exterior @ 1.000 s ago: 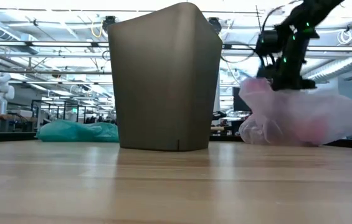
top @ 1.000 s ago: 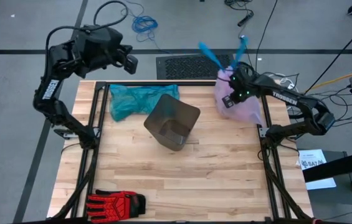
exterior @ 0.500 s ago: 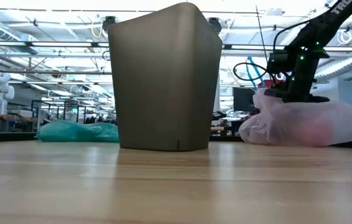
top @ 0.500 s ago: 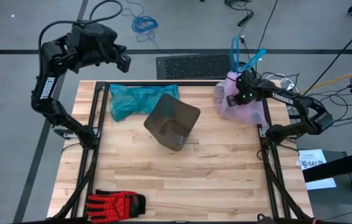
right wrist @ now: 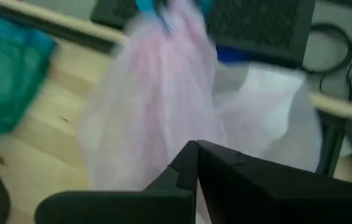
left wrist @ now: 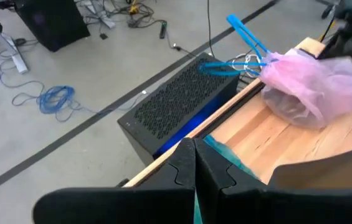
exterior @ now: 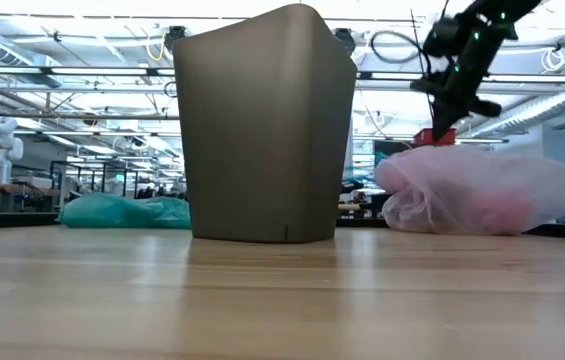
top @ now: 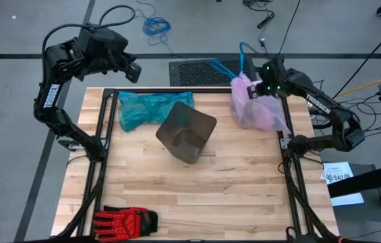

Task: Place trash/remove bag and relplace
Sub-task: Insert the blue trash bag into the black trash bin

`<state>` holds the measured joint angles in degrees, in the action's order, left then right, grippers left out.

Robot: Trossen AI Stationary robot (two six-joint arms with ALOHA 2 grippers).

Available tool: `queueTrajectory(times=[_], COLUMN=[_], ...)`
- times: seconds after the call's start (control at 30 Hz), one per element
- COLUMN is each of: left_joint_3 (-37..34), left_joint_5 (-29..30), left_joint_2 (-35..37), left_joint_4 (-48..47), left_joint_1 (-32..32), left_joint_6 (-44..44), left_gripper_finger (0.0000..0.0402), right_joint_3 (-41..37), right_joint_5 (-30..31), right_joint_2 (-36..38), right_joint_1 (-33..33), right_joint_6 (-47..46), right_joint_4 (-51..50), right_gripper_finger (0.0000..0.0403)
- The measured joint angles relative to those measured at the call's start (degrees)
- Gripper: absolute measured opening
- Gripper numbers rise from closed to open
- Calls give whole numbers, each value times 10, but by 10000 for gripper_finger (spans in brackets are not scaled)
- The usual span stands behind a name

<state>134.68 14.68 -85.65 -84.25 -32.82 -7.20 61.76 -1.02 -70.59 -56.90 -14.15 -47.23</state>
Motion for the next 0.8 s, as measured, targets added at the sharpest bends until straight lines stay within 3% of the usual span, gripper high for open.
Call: queueTrajectory(times=[0.2,0.37,0.8], left_joint_3=[0,-35,-218], left_joint_5=[6,3,6], left_joint_2=[-6,-8,-7], left_joint_4=[-61,-57,-57], left_joint_1=[-4,-15,-62], left_joint_6=[-28,-45,-22], left_gripper_finger=[0,0,0], right_joint_3=[81,125,139], right_joint_5=[0,-8,-50], right_joint_2=[0,0,16], right_joint_1=[0,0,11], right_joint_6=[33,54,59], right_joint_4=[-31,-48,-64], right_gripper_finger=[0,0,0])
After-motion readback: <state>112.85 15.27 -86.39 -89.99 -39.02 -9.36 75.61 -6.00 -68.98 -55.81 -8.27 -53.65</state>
